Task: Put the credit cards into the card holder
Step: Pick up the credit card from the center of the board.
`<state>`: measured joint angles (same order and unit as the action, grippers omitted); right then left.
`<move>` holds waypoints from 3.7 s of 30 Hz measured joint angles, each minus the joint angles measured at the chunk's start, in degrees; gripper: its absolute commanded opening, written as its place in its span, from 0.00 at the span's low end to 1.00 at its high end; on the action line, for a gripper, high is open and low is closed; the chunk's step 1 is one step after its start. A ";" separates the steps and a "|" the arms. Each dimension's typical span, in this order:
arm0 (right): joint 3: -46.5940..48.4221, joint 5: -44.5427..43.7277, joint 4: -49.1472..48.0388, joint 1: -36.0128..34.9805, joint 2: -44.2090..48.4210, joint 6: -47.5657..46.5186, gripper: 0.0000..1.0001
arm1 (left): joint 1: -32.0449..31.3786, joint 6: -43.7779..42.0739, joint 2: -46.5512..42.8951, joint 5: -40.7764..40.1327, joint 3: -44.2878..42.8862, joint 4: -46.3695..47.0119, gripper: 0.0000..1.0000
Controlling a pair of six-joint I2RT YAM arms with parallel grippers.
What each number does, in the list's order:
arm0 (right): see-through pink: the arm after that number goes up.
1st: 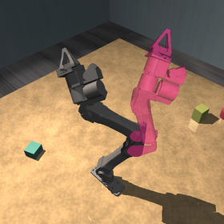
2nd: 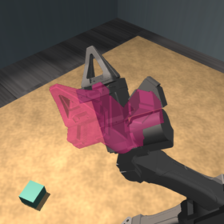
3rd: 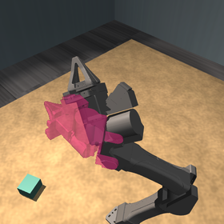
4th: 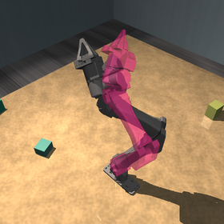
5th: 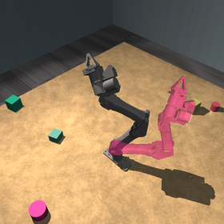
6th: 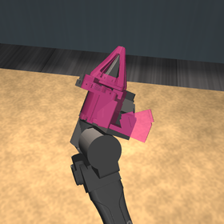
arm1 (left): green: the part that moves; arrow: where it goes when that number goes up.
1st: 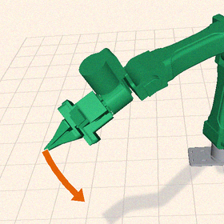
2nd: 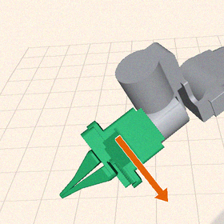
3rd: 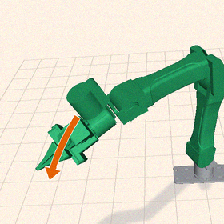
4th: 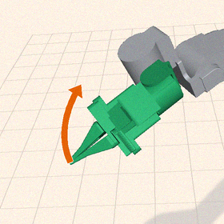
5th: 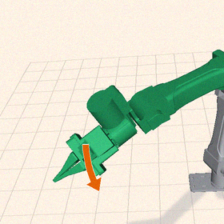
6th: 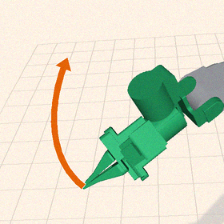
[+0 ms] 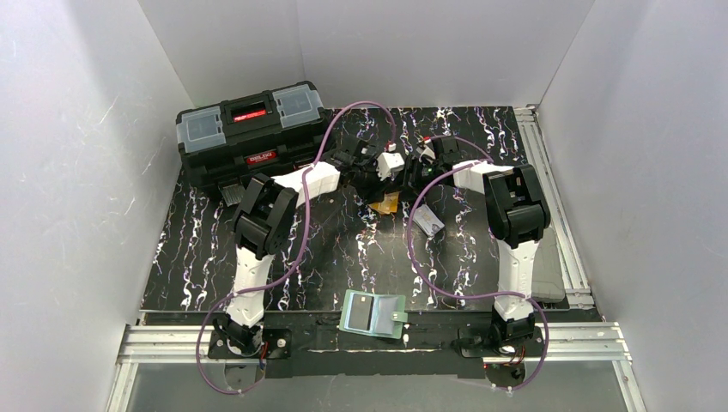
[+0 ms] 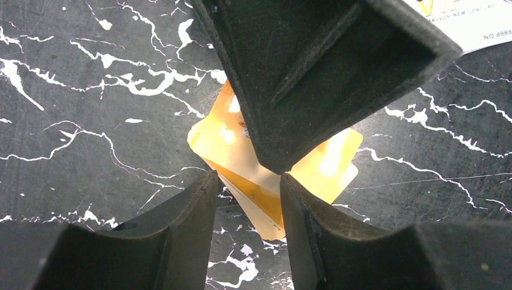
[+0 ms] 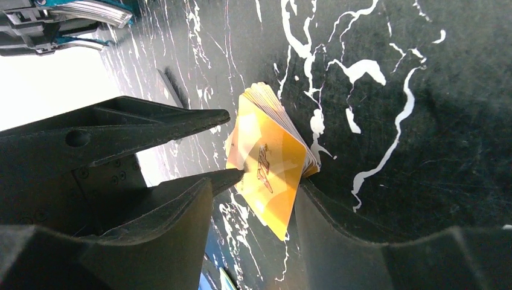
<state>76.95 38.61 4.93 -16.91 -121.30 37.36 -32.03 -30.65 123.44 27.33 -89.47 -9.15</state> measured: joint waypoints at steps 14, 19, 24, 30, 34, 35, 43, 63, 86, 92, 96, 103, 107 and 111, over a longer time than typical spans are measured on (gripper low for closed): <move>-2.95 2.36 -4.68 -0.13 0.07 4.07 0.53 | -1.11 1.51 0.02 0.74 -0.02 -0.31 0.40; -3.63 2.21 -4.87 -0.48 0.07 4.48 0.46 | -1.09 2.71 0.02 1.07 -0.07 -0.35 0.40; -3.67 1.49 -4.48 -0.59 0.07 4.46 0.45 | -0.81 3.89 0.00 2.01 -0.76 -2.38 0.40; -3.67 1.36 -4.44 -0.70 0.07 4.55 0.51 | 1.09 2.60 -0.52 2.40 -1.09 -5.57 0.40; -3.65 1.68 -4.63 -0.72 0.09 4.68 0.51 | 2.47 0.98 -1.11 1.55 0.00 -5.51 0.40; -3.65 1.70 -4.66 -0.72 0.09 4.70 0.51 | 2.75 0.68 -1.27 1.36 0.44 -5.46 0.40; -3.61 1.70 -4.63 -0.74 0.09 4.70 0.51 | 2.84 -0.74 -1.42 0.92 0.94 -4.37 0.40; -3.58 1.88 -4.68 -0.74 0.09 4.72 0.52 | 0.35 -3.34 -1.42 -0.48 1.05 -3.26 0.39; -3.72 -1.36 -1.70 -1.11 1.05 3.34 0.36 | -1.31 -3.85 -1.42 -1.70 1.20 -2.08 0.39; -3.69 -4.70 2.54 -1.27 2.45 1.05 0.09 | -1.49 -4.33 -1.42 -2.75 1.38 -1.36 0.38; -3.61 -4.42 2.89 -1.29 3.72 0.70 0.06 | -1.49 -4.50 -1.42 -3.08 1.40 -1.18 0.38; -3.56 -5.49 4.50 -1.49 4.85 -0.44 0.06 | -1.51 -4.85 -1.42 -3.50 1.42 -1.14 0.38; -3.61 -7.21 6.80 -1.49 6.99 -1.66 0.05 | -1.53 -4.74 -1.42 -3.74 1.42 -1.14 0.39; -3.65 -8.92 9.14 -1.49 9.42 -2.89 0.01 | -1.49 -4.17 -1.42 -4.22 0.94 -1.79 0.42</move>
<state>73.30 29.69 14.06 -18.39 -111.87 34.48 -33.52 -34.83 122.02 23.11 -88.53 -10.94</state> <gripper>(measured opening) 0.036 0.394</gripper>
